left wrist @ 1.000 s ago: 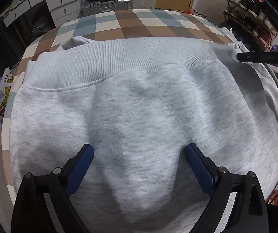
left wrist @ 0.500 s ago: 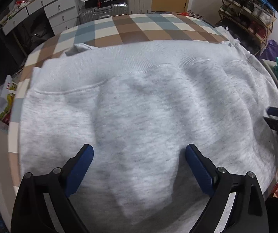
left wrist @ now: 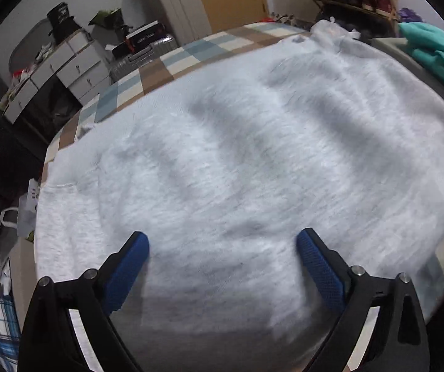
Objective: Fold large clothes
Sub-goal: 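Smooth the grey sweatshirt flat with both tools open, then grasp the sweatshirt edge with the right gripper and lift it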
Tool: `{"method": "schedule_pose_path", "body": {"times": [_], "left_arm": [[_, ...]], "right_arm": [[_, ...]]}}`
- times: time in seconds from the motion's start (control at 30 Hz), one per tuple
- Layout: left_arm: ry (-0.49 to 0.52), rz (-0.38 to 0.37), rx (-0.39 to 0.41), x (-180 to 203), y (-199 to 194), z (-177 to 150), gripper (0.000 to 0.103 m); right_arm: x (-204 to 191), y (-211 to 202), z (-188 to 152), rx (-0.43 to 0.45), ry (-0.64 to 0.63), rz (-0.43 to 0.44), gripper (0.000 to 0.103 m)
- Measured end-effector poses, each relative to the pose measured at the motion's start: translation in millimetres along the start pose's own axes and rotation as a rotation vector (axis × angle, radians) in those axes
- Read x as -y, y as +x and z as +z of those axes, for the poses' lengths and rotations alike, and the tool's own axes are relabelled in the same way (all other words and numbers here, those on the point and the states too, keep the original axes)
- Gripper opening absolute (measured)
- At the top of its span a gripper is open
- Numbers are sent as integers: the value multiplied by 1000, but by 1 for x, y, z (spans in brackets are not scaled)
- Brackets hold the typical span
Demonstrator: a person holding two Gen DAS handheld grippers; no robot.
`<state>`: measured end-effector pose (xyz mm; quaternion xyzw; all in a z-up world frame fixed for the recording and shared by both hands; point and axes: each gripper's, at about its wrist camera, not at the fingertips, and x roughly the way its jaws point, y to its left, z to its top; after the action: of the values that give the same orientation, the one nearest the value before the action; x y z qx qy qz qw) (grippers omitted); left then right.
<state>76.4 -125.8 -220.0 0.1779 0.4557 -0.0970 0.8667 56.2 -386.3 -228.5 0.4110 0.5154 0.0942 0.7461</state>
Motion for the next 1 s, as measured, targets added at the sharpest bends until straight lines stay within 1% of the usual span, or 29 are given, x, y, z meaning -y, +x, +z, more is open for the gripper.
{"method": "schedule_pose_path", "body": {"times": [0.07,0.1,0.13,0.2,0.23,0.3,0.37,0.4,0.43,0.47,0.5,0.53,0.57,0.6,0.63,0.7,0.73,0.77,0.8,0.83,0.87,0.93,0.97,1.0], "left_arm": [[-95,-63,-44,-14,11,3,103],[-111,-83,-55,-17,12,4,103],[-111,-98,-61,-20,13,5,103],[-102,-102,-58,-19,11,5,103],[-106,-112,-59,-21,12,6,103],[-119,-128,-72,-24,13,7,103],[-116,-133,-80,-24,14,9,103],[-114,-135,-82,-24,14,10,103],[-115,-137,-84,-25,14,10,103],[-115,-138,-84,-24,14,9,103],[-114,-139,-83,-24,14,8,103],[-113,-140,-82,-23,15,7,103],[-115,-142,-82,-23,15,7,103],[-146,-117,-85,-22,14,6,103],[-147,-119,-85,-23,15,6,103],[-148,-123,-83,-23,15,5,103],[-149,-125,-83,-24,14,5,103],[-147,-127,-84,-24,15,4,103],[-144,-130,-85,-24,15,5,103],[-144,-134,-89,-25,15,6,103],[-146,-138,-93,-26,15,6,103],[-154,-152,-103,-28,14,8,103],[-155,-156,-103,-28,14,8,103],[-154,-157,-101,-28,14,7,103]], "right_arm": [[9,6,0,15,63,8,76],[12,11,4,23,78,21,76],[12,17,8,28,81,30,76],[11,26,10,39,99,30,76],[9,31,13,48,104,56,76],[4,40,17,54,96,73,76],[-3,41,22,91,73,55,76],[-9,43,25,99,49,32,76],[-19,46,26,113,11,-16,74],[-20,42,28,125,-12,-43,71],[-24,41,25,152,-45,-80,57],[-28,41,24,187,-72,-106,39],[-30,38,22,217,-88,-109,31],[-36,33,21,244,-117,-84,25],[-39,28,19,269,-140,-55,23],[-53,16,13,323,-229,2,23],[-62,12,9,348,-283,44,23],[-67,10,6,359,-315,47,23],[-72,13,6,360,-336,24,26],[-72,20,10,336,-318,-27,29],[-67,26,14,310,-270,-64,30],[-42,35,22,273,-100,-85,32],[-33,39,25,259,-43,-88,33],[-28,43,29,254,0,-96,39]]}}
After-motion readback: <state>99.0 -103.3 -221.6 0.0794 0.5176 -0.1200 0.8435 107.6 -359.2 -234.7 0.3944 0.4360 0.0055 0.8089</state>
